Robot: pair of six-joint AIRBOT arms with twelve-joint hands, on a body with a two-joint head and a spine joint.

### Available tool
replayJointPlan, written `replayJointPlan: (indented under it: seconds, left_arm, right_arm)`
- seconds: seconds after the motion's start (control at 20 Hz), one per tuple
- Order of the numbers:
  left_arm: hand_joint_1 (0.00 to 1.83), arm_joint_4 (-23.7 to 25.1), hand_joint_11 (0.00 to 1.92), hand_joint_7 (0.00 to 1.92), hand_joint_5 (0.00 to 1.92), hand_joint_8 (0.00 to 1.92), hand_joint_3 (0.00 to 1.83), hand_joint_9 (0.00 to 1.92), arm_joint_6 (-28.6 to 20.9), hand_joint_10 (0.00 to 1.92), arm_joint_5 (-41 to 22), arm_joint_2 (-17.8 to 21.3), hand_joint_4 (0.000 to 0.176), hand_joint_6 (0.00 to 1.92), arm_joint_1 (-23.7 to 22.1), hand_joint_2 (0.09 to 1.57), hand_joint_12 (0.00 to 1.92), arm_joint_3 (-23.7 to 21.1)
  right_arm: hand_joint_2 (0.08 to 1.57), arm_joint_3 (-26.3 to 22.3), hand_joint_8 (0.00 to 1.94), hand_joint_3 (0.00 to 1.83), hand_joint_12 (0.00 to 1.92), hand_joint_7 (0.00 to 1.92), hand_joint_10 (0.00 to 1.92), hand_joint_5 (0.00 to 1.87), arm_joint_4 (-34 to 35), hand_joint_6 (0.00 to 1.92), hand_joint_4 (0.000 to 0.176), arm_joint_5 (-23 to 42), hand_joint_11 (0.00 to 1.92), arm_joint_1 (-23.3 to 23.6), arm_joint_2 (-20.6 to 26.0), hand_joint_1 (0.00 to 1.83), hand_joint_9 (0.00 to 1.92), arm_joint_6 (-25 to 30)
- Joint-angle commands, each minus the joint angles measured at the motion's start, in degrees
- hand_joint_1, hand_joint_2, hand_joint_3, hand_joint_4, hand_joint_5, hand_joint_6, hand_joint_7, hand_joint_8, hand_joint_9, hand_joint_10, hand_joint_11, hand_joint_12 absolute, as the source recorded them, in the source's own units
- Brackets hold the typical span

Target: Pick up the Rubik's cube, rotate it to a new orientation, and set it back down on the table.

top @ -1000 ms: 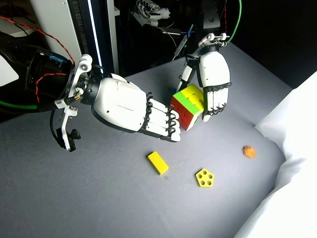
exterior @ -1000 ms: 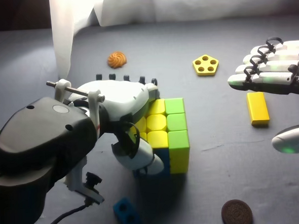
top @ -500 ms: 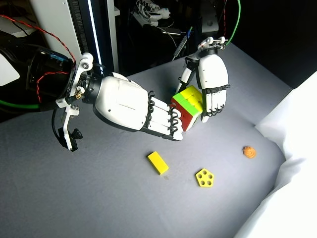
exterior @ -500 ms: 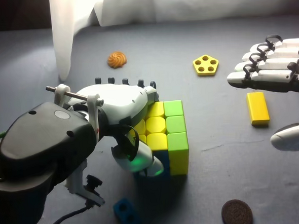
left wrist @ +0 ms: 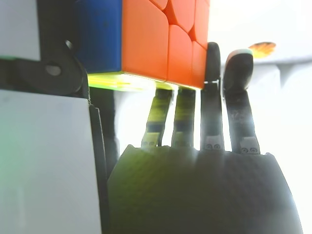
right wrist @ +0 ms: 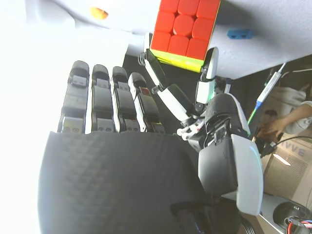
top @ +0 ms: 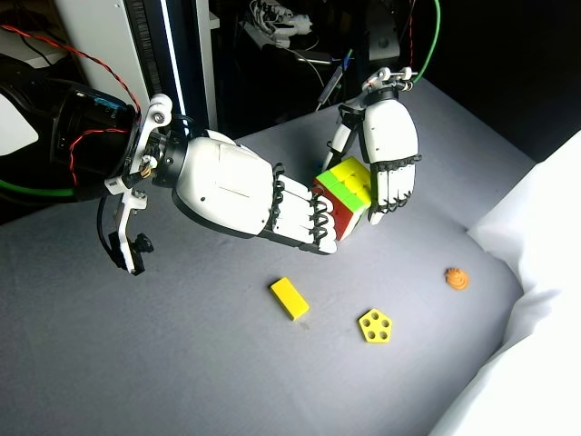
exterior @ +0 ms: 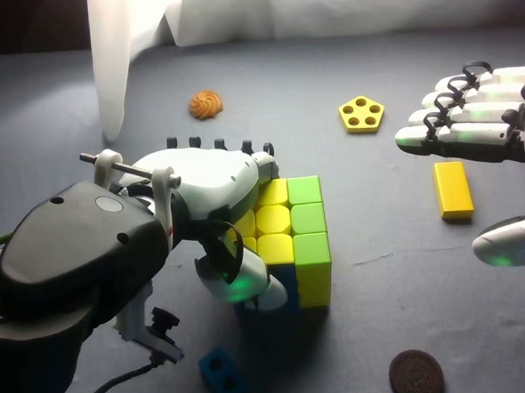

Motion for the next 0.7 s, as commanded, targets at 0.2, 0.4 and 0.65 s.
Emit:
replayJointPlan:
  seconds: [0.2, 0.4, 0.65]
  left_arm:
    - [0.60, 3.3, 0.01, 0.31, 0.15, 0.03, 0.00, 0.29, -0.5, 0.24, -1.9, -0.1, 0.004, 0.04, -0.1, 1.08, 1.19, 0.2]
    - [0.45, 3.0, 0.00, 0.00, 0.00, 0.00, 0.00, 0.00, -0.5, 0.00, -2.3, 0.0, 0.064, 0.00, -0.1, 0.97, 0.04, -0.2]
    - [0.46, 2.7, 0.00, 0.00, 0.00, 0.00, 0.00, 0.00, -0.5, 0.00, -2.5, 0.4, 0.093, 0.00, -0.5, 0.94, 0.00, -0.7]
  right_arm:
    - [1.19, -0.2, 0.00, 0.00, 0.00, 0.00, 0.00, 0.00, 0.9, 0.00, 0.000, 6.4, 0.00, 1.1, 0.1, 0.00, 0.00, 0.1]
    - [1.19, -0.2, 0.00, 0.00, 0.00, 0.00, 0.00, 0.00, 0.9, 0.00, 0.000, 6.4, 0.00, 1.3, 0.1, 0.00, 0.00, 0.1]
    - [1.19, -0.2, 0.00, 0.00, 0.00, 0.00, 0.00, 0.00, 0.9, 0.00, 0.000, 6.4, 0.00, 1.4, 0.1, 0.00, 0.00, 0.1]
